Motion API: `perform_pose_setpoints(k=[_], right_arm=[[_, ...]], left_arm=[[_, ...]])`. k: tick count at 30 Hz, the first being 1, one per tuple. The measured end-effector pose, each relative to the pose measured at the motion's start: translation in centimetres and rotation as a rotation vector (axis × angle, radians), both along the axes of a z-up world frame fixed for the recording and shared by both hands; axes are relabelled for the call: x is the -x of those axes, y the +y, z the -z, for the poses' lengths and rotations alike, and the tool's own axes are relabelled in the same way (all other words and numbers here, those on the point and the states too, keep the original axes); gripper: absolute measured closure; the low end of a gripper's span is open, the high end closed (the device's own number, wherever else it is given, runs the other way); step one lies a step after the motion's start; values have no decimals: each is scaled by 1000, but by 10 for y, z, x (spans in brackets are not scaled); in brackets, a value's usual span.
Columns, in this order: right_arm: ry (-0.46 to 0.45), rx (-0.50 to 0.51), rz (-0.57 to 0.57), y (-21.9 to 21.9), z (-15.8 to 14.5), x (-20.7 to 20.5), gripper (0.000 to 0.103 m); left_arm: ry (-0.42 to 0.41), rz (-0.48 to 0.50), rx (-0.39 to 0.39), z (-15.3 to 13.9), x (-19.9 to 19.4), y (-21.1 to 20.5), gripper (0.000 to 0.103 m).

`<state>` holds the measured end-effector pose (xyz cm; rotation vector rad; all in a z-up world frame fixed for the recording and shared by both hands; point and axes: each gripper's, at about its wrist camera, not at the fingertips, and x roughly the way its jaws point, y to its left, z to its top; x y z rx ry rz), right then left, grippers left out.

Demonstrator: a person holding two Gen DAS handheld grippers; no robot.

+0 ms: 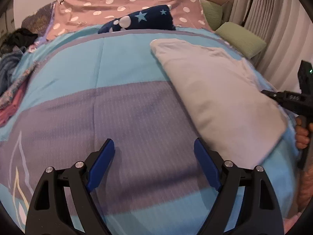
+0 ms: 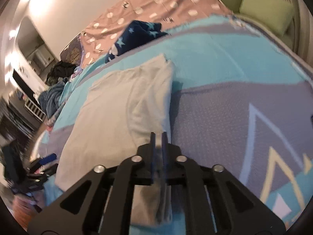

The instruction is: Fold small clothes

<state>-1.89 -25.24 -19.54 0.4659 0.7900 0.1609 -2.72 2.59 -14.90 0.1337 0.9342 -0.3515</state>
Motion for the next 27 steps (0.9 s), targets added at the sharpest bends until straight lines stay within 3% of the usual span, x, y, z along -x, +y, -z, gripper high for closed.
perform_pose_setpoints(k=[3, 7, 10, 13, 15, 19, 22, 27], right_arm=[[-29, -6, -20, 6, -8, 11, 85], [-75, -16, -88, 22, -20, 23, 74], [-106, -12, -156, 39, -25, 31, 65], [-98, 22, -174, 54, -25, 35, 63], [-81, 16, -173, 57, -20, 36, 62], [-48, -4, -170, 58, -11, 37, 62], [-6, 33, -158, 62, -2, 39, 62], [12, 82, -153, 63, -3, 38, 62]], left_arm=[[4, 83, 63, -9, 20, 3, 19], [30, 193, 70, -6, 49, -7, 19], [-2, 208, -9, 5, 62, -18, 19], [-73, 164, -87, 11, 63, -26, 22], [-99, 148, -85, 8, 62, -29, 31], [-90, 166, -3, -1, 55, -31, 51], [-61, 200, 56, 0, 50, -35, 90], [-32, 208, -2, 9, 62, -36, 100]])
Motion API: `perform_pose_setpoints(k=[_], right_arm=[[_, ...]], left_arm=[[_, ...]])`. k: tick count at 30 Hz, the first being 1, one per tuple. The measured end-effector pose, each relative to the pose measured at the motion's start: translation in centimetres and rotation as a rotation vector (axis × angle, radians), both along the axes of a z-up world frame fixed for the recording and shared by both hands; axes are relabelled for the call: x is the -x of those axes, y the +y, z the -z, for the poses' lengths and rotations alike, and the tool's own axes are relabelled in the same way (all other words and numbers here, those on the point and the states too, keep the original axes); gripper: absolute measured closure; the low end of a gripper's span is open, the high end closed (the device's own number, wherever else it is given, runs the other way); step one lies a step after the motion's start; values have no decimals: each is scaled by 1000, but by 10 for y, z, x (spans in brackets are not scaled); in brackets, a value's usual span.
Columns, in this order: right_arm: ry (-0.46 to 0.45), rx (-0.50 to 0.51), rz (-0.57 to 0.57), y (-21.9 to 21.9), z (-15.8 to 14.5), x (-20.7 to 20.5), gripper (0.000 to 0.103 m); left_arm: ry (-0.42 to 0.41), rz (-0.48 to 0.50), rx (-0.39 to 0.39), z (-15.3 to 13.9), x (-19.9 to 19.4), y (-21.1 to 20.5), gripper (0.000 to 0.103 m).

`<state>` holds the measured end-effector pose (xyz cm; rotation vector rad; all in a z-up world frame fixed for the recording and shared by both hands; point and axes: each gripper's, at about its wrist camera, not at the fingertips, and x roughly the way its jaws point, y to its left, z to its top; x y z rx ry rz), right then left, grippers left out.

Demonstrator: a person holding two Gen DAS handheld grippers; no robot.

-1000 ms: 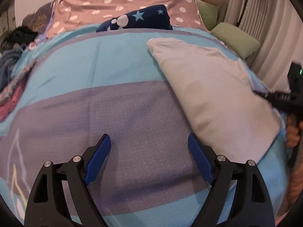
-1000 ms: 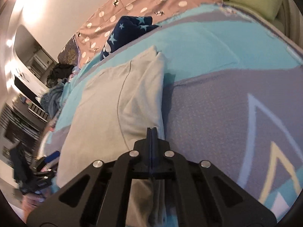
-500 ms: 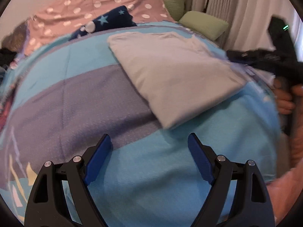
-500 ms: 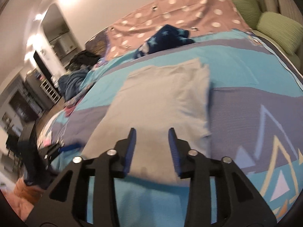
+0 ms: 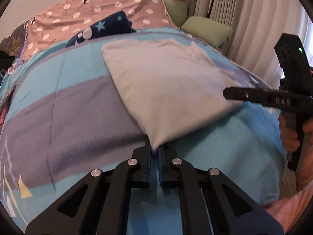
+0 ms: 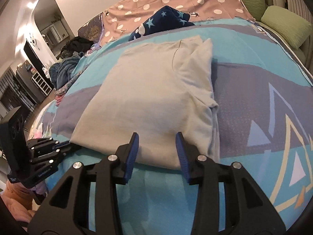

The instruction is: Fold small clothes

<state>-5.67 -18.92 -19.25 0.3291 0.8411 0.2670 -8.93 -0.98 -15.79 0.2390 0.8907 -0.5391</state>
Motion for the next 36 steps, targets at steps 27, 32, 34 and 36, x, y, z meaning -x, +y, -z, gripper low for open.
perform_pose_setpoints(k=[27, 32, 34, 36], right_arm=[[13, -200, -70, -21, -7, -51, 80], [94, -368, 3, -74, 25, -53, 97], [87, -364, 0, -75, 28, -50, 99], [75, -339, 0, -73, 23, -48, 97]], left_arm=[[46, -178, 216, -19, -36, 61, 51], [84, -124, 232, -10, -68, 38, 41], [126, -128, 226, 2, -82, 32, 40], [140, -132, 230, 11, -89, 30, 37]])
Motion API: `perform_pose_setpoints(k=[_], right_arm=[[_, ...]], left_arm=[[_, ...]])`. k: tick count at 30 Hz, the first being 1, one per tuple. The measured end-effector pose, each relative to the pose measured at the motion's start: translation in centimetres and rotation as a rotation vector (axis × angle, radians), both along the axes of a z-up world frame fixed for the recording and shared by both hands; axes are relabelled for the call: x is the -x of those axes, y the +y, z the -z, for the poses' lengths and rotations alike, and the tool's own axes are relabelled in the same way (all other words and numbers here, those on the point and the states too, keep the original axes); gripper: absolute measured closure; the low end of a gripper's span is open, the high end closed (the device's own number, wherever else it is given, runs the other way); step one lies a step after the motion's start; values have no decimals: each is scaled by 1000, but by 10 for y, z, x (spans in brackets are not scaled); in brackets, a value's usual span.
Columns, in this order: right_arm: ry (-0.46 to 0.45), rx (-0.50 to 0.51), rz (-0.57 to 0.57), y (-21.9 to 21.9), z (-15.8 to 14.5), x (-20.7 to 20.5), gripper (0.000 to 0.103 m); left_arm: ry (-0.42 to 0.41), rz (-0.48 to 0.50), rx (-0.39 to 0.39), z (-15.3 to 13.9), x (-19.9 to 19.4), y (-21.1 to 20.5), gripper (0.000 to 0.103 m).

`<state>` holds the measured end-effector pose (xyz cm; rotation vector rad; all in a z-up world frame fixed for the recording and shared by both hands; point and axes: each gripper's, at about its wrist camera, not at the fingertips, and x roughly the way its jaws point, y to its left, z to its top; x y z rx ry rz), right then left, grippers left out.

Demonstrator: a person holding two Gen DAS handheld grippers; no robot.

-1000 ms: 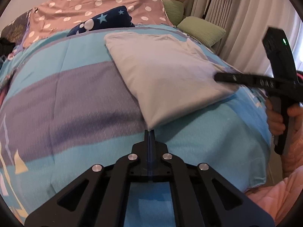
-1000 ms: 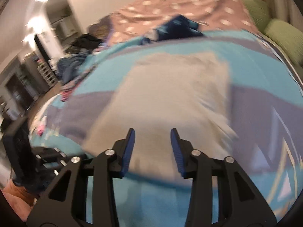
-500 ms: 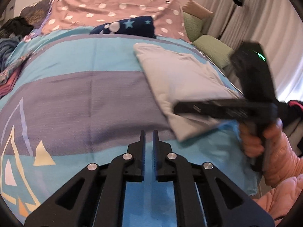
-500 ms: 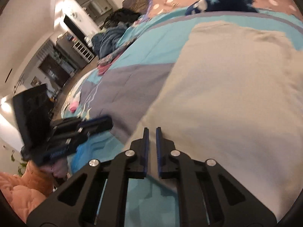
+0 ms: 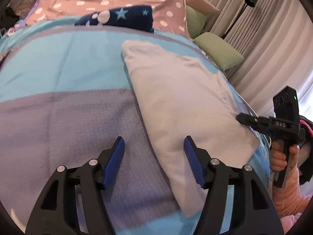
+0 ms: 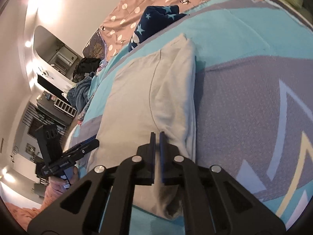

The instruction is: Fold small clothes

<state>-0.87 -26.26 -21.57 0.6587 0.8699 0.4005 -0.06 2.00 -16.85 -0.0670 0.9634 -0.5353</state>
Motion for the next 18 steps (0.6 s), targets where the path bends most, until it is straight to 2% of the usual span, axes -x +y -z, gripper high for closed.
perform_pose_setpoints(k=[1, 2, 3, 4, 6, 11, 14, 18], right_arm=[[-17, 16, 7, 0, -5, 2, 95], [-33, 28, 17, 0, -12, 2, 85], [-47, 52, 31, 1, -17, -1, 67], [-60, 98, 50, -2, -22, 0, 54], [-53, 144, 71, -9, -22, -7, 50], [43, 58, 47, -21, 4, -32, 44], [27, 39, 11, -20, 9, -38, 43], [-8, -27, -72, -19, 13, -52, 36]], left_arm=[[-12, 5, 2, 1, 0, -2, 36], [-12, 7, -5, 1, -1, -3, 36], [-11, 7, -8, -1, -2, -4, 36], [-7, 9, -14, -2, -3, -5, 36], [2, 10, -20, -5, -5, -5, 36], [17, 8, 6, -11, -22, -8, 36], [54, 18, 24, -3, -32, -11, 36], [79, 31, 63, 3, -40, -12, 34]])
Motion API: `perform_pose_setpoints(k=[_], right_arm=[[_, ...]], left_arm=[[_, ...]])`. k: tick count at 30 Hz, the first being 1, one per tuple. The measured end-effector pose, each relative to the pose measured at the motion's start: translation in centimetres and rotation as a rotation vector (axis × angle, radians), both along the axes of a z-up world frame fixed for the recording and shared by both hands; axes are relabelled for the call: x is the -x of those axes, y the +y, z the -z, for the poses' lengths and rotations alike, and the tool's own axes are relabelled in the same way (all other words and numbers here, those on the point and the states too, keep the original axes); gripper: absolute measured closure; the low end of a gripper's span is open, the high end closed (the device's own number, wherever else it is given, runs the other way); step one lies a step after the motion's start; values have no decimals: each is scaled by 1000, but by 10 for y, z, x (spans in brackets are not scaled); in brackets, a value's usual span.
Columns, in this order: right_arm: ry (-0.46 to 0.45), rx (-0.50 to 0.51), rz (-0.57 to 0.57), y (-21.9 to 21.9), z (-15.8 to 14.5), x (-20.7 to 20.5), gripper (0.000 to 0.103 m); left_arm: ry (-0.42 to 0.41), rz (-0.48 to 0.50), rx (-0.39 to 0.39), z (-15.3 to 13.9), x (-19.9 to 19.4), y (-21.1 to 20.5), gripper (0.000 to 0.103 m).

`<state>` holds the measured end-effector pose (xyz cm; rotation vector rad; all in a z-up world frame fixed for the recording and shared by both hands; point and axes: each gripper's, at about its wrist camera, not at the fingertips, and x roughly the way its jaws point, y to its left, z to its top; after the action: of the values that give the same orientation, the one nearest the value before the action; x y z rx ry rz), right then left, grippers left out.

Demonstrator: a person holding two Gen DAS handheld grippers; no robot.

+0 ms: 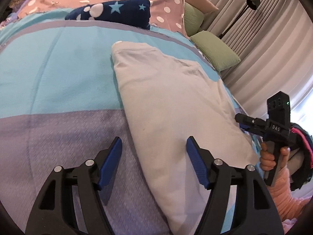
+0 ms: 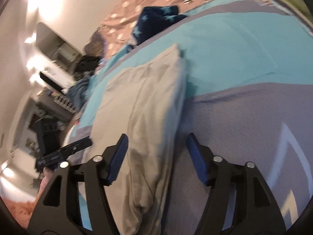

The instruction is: Fold small clothes

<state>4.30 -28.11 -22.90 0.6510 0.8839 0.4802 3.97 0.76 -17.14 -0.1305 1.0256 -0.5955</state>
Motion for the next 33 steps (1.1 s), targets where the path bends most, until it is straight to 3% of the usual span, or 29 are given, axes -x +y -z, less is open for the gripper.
perform_pose_setpoints(k=[4, 10, 14, 16, 18, 28, 31, 33], right_arm=[[-18, -54, -54, -1, 3, -16, 36], [-47, -6, -133, 14, -1, -41, 36], [-52, -23, -154, 14, 3, -54, 48], [-37, -60, -152, 11, 8, -64, 62], [-21, -89, -153, 9, 12, -70, 68], [-17, -69, -172, 18, 11, -79, 71], [-21, -55, -169, 21, 9, -80, 73], [-27, -24, -159, 24, 7, -76, 78]], left_arm=[[30, 14, 26, 2, -15, -3, 34], [28, 60, 32, 6, -29, -14, 34], [50, 78, 74, 9, -45, -15, 34], [63, 85, 96, 11, -53, -15, 34], [72, 92, 107, 12, -59, -16, 34], [59, 136, 94, 12, -78, -27, 34], [51, 127, 71, 13, -80, -27, 42], [50, 116, 56, 13, -82, -26, 58]])
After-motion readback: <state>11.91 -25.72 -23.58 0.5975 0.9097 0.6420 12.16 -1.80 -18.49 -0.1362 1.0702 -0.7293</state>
